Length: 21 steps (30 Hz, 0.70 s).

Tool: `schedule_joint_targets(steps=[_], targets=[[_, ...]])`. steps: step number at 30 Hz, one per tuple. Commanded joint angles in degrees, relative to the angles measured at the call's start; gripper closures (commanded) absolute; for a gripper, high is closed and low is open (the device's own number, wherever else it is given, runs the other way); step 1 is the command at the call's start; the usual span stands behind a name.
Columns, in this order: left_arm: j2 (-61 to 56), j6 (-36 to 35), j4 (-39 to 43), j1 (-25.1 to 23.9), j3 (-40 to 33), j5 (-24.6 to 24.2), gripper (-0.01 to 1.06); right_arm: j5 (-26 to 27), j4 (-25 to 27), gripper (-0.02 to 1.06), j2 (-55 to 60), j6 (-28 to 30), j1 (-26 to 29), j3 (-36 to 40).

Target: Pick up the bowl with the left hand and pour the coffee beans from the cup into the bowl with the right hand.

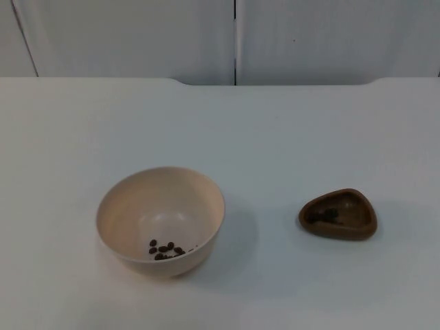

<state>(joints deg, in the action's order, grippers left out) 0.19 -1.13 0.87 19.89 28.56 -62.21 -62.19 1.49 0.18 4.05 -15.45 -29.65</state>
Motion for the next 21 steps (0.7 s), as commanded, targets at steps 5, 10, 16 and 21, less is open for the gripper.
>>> schedule_joint_targets(steps=[5,10,16,21], targets=[[-0.19,0.04,0.30,0.03,-0.28,0.70,0.00,0.35,0.07,-0.01,-0.18,0.43,7.12,0.11],[-0.19,0.04,0.30,0.03,-0.28,0.70,0.00,0.35,0.07,-0.01,-0.18,0.43,9.78,0.11],[-0.19,0.04,0.30,0.03,-0.28,0.70,0.00,0.35,0.17,-0.01,-0.18,0.43,10.24,0.11],[-0.19,0.04,0.30,0.03,-0.28,0.70,0.00,0.35,0.17,-0.01,-0.18,0.43,10.24,0.11]])
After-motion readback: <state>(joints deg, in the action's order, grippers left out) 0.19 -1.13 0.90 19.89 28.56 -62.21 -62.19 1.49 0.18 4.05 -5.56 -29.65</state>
